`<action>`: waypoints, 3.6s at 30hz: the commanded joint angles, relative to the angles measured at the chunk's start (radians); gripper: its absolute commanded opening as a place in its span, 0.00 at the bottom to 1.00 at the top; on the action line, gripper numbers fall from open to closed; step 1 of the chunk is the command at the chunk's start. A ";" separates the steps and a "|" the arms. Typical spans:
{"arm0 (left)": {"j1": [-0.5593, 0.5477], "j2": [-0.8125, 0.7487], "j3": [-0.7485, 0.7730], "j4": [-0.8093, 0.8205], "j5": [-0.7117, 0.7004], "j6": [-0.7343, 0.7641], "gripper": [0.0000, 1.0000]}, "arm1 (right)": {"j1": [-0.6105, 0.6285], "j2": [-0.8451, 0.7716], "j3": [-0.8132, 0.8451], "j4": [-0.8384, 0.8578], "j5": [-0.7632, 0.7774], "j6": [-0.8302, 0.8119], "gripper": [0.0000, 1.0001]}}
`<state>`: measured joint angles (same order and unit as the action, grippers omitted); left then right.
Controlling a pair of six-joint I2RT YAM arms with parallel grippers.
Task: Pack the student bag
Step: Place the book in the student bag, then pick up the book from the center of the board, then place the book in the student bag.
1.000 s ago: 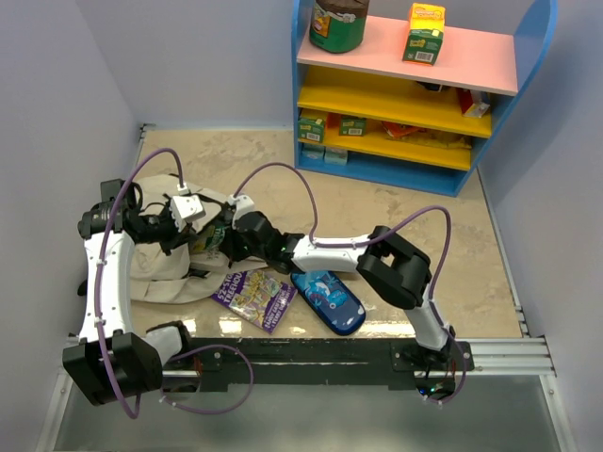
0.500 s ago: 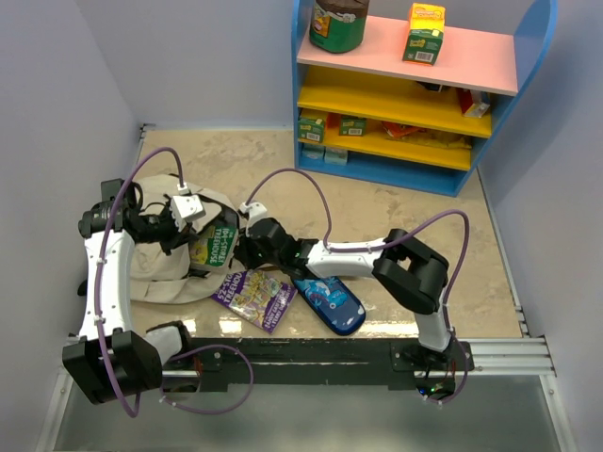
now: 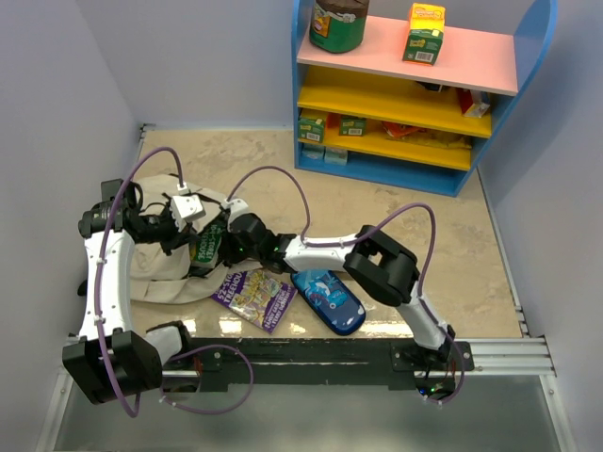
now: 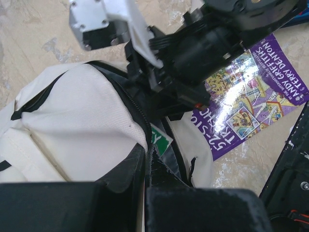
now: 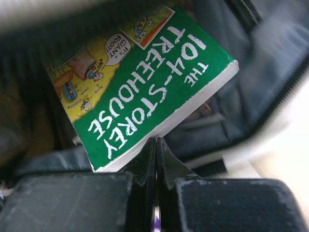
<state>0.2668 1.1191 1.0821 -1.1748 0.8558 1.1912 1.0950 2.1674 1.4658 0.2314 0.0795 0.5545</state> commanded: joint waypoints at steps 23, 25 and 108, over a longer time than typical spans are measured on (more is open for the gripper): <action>-0.009 -0.005 0.035 -0.026 0.080 0.018 0.00 | -0.024 -0.394 -0.539 0.112 -0.046 -0.024 0.61; -0.009 -0.005 0.035 -0.026 0.078 0.015 0.00 | -0.020 -0.379 -0.527 0.091 -0.046 -0.036 0.60; -0.009 -0.047 0.036 0.033 0.075 -0.070 0.00 | -0.178 -0.514 -0.254 0.270 -0.193 0.261 0.00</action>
<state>0.2668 1.1046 1.0847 -1.1419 0.8364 1.1362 0.9161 1.6794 1.1584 0.3603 -0.0849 0.7525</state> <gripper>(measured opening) 0.027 0.037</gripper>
